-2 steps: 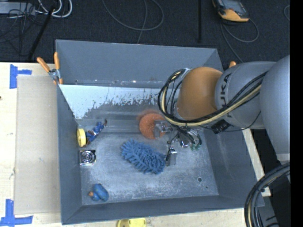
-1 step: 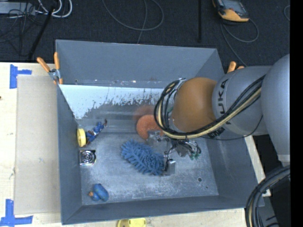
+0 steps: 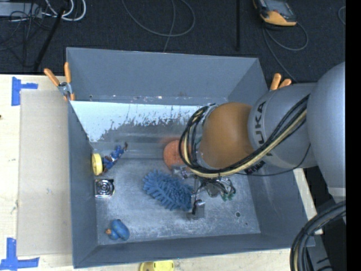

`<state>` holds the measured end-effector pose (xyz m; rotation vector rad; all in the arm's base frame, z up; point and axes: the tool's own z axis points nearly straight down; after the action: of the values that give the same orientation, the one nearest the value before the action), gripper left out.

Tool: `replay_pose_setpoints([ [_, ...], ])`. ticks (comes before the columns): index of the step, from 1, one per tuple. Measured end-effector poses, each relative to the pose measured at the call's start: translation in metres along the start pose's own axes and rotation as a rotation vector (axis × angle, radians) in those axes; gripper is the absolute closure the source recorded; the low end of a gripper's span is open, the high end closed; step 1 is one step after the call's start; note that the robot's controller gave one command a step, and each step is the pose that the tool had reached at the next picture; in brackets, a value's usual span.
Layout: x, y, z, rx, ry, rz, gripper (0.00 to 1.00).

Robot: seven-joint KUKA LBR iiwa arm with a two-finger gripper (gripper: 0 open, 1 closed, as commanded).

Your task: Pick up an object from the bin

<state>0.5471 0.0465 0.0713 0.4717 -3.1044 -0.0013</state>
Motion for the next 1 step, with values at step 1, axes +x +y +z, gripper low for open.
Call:
replay_pose_setpoints([
  [1, -0.0451, 0.0311, 0.0012, 0.0, -0.004, -0.047, 1.0],
])
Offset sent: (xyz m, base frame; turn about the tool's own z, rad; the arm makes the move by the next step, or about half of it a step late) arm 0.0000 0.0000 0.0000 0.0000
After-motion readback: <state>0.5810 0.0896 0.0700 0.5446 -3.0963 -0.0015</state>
